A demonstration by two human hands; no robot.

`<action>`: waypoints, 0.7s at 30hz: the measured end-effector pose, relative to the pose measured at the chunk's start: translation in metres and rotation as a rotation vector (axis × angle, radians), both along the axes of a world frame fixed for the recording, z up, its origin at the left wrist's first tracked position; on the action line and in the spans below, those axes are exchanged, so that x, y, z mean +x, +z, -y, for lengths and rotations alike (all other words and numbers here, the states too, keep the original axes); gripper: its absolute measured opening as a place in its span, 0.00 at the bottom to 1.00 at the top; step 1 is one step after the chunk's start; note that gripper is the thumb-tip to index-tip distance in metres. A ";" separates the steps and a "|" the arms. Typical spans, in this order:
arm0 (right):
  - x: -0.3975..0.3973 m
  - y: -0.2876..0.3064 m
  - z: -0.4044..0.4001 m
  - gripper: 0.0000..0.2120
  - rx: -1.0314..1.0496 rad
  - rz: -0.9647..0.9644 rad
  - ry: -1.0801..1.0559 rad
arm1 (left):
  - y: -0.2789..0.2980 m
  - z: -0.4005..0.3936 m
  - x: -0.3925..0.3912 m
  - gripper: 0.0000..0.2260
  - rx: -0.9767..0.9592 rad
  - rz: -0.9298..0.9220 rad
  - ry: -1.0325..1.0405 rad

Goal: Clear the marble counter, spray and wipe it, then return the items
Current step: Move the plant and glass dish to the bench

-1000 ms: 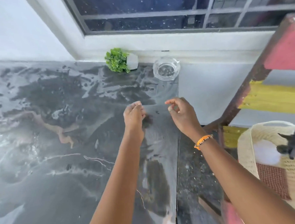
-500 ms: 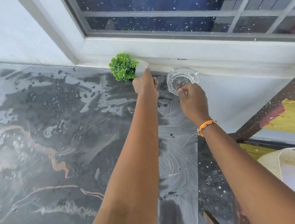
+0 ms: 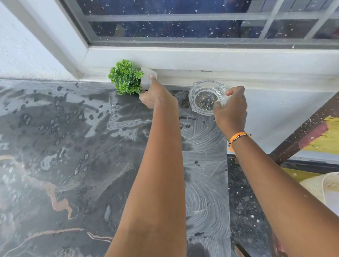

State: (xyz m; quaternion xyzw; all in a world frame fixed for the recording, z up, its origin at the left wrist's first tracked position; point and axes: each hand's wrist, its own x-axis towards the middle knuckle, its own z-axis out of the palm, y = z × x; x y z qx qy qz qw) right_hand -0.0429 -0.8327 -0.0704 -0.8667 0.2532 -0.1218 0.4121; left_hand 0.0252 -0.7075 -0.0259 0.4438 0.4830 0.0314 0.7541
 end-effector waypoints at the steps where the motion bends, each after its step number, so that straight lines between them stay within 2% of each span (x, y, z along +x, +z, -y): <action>1: 0.000 -0.001 0.000 0.15 0.005 0.005 0.008 | 0.001 -0.002 0.000 0.24 -0.019 -0.007 0.005; 6: 0.002 -0.002 -0.002 0.15 0.014 -0.010 -0.037 | 0.001 -0.012 -0.002 0.28 -0.027 -0.008 -0.045; 11: 0.001 -0.006 -0.001 0.15 0.003 -0.102 -0.111 | -0.010 -0.019 -0.001 0.25 0.148 0.043 -0.069; 15: -0.002 -0.006 0.002 0.12 0.005 -0.046 -0.112 | -0.019 -0.022 -0.005 0.21 0.291 0.093 -0.061; 21: -0.041 -0.008 0.009 0.07 0.080 0.039 -0.054 | -0.030 -0.018 -0.048 0.19 0.375 0.111 -0.131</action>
